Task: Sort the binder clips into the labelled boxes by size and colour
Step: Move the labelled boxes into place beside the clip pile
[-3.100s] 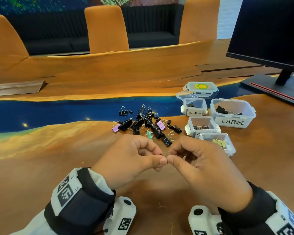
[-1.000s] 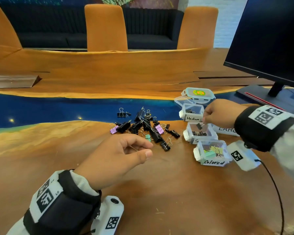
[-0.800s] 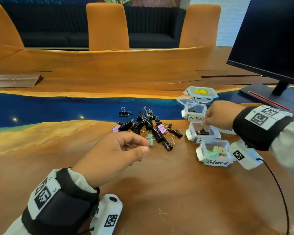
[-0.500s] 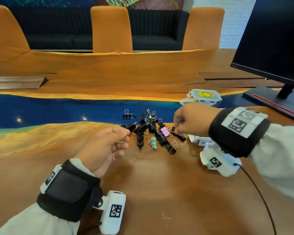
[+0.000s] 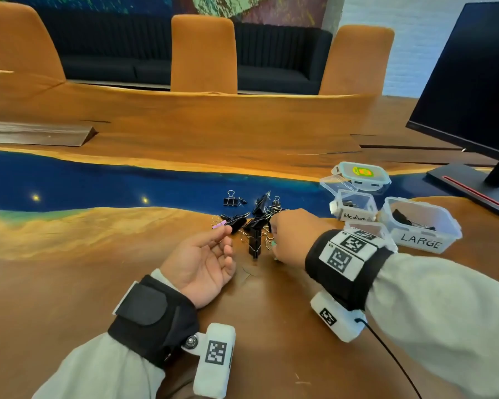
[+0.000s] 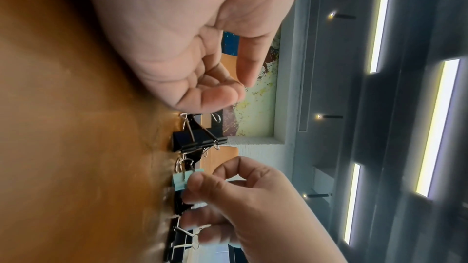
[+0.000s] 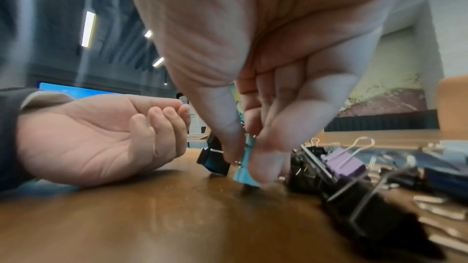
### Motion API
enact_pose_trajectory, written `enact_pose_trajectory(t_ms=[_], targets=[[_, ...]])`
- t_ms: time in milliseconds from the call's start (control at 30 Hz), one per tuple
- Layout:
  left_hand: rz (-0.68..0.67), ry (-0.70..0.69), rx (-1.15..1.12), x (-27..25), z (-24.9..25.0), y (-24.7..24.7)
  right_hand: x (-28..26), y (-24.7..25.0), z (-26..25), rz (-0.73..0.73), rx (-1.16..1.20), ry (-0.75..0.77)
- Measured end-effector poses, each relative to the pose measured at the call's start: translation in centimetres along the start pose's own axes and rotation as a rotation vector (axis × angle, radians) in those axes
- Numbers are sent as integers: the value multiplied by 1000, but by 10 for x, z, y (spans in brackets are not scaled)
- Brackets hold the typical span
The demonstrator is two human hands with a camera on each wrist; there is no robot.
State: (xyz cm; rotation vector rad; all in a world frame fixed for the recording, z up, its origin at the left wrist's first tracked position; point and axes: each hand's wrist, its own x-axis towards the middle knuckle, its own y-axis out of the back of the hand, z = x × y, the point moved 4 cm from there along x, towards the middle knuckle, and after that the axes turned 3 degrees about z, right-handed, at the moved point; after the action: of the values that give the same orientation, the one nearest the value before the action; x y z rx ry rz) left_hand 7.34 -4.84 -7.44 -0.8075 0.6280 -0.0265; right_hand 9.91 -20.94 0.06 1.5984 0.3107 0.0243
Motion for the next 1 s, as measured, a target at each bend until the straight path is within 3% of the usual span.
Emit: enact_pose_trajectory(t_ms=[267, 533, 600, 700, 833, 1000], targets=[[-57, 66, 86, -3, -12, -5, -18, 9, 14, 62, 252, -98], [-49, 80, 43, 2, -13, -2, 5, -1, 6, -114, 188, -76], [-73, 75, 16, 2, -11, -2, 2, 1, 9, -92, 204, -81], [-84, 55, 42, 1, -8, -1, -10, 3, 24, -10, 357, -89], [-128, 37, 171, -3, -11, -4, -32, -1, 35, 54, 754, -64], [-284, 101, 258, -9, -29, -23, -55, -27, 20, -66, 1117, -38]])
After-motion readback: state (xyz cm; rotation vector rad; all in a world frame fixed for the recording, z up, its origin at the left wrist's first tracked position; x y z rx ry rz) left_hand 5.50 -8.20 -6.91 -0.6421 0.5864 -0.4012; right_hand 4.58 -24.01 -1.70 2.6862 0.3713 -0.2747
